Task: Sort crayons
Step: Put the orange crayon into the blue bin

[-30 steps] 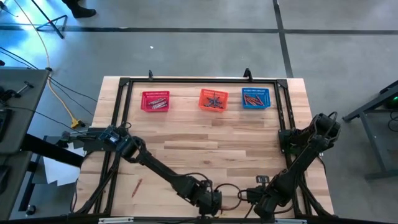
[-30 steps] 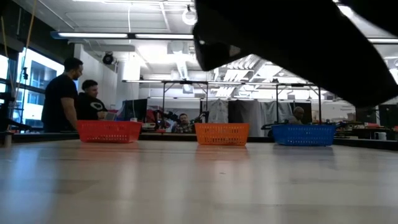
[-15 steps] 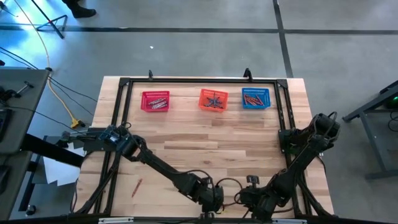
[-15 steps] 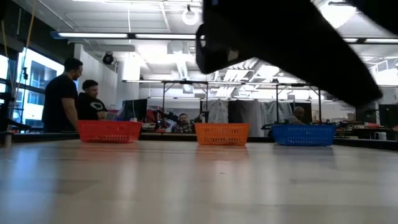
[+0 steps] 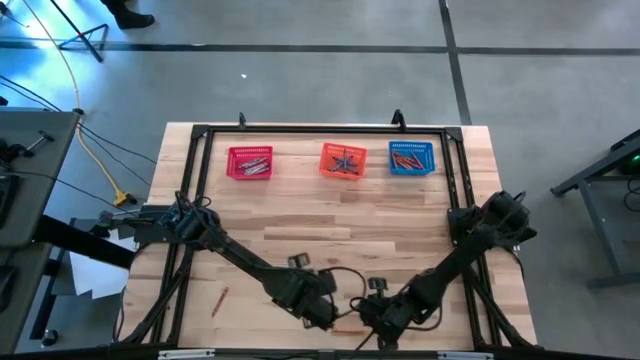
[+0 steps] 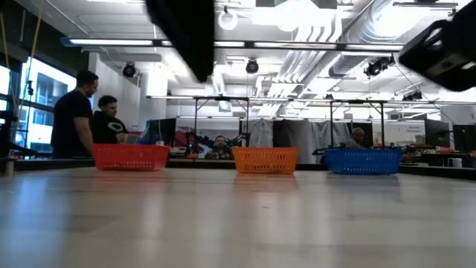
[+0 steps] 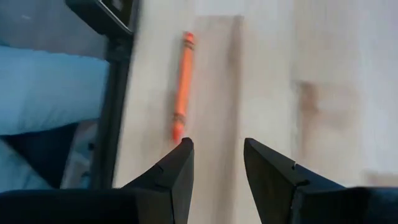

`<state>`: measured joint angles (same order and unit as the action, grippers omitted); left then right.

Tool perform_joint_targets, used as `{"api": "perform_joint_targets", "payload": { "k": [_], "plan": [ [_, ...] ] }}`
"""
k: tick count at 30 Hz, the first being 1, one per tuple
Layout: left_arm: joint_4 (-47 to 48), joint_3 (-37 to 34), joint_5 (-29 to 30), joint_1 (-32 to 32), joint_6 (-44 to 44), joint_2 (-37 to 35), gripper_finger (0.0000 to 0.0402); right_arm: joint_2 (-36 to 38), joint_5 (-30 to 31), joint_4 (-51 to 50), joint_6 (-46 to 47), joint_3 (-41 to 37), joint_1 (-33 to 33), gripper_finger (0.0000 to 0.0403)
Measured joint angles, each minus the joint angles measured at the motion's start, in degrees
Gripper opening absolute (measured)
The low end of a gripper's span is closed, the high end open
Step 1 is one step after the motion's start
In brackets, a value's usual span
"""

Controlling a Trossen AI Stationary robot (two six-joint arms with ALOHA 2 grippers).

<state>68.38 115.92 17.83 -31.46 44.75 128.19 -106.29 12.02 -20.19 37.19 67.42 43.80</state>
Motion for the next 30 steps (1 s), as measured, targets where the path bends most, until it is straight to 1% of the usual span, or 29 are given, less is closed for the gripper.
{"api": "perform_joint_targets", "payload": {
  "k": [5, 8, 11, 17, 21, 27, 30],
  "plan": [
    [11.72, 0.0, 3.79, -1.35, 6.35, -2.15, 0.011, -2.68, -5.29, 8.32, -3.99, 0.02, -2.68, 0.0136],
    [17.63, 0.0, 5.38, -1.78, 10.71, -2.98, 0.011, -4.11, -8.16, 11.06, -5.05, 0.02, -3.99, 0.0136],
    [21.68, 0.0, 6.03, -2.07, 13.25, -3.26, 0.011, -4.98, -9.27, 12.27, -5.4, 0.02, -4.58, 0.0136],
    [21.71, 0.0, 6.0, -2.36, 13.01, -3.26, 0.011, -5.26, -10.1, 12.85, -5.79, 0.02, -4.47, 0.0136],
    [21.61, 0.0, 6.0, -1.83, 10.96, -3.59, 0.011, -6.2, -11.52, 15.09, -5.77, 0.07, -4.14, 0.0136],
    [21.67, -0.02, 7.01, -1.07, 11.15, -6.17, 0.011, -9.77, -12.15, 17.71, -5.22, 0.02, -4.01, 0.0136],
    [21.64, -0.04, 8.07, -1.14, 12.0, -8.02, 0.011, -10.09, -12.18, 18.39, -5.24, 0.02, -4.01, 0.0136]
  ]
}}
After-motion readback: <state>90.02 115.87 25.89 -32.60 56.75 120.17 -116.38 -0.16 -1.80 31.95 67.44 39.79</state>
